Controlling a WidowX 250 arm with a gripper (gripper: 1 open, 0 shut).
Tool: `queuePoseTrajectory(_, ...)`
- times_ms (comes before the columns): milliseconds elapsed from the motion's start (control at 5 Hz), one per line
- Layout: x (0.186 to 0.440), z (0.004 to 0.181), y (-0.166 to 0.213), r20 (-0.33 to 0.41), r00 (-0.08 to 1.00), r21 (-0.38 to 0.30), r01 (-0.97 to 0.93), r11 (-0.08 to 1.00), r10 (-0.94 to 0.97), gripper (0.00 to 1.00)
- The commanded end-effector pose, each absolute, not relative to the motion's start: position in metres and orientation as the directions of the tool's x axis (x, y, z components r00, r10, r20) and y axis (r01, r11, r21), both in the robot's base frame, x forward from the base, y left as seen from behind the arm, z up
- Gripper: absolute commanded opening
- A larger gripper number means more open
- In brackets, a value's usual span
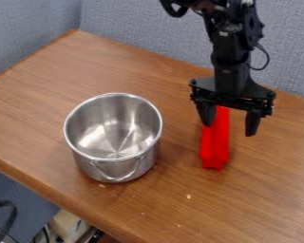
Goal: Move the red object from the metal pot to the table
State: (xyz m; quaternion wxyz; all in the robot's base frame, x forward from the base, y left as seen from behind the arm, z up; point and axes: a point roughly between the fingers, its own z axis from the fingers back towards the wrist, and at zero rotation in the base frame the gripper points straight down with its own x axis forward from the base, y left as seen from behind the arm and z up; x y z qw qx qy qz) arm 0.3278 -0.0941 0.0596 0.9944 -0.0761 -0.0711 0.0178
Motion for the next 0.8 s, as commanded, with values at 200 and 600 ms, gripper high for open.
queuePoseTrajectory(200,0.3324,0.0624,-0.0973,0.163,0.986,-0.138,-0.015,0.990,0.037,1.00)
queuePoseTrajectory(600,0.3337,0.0592,-0.0950,0.153,0.988,-0.123,-0.017,0.992,0.036,0.00)
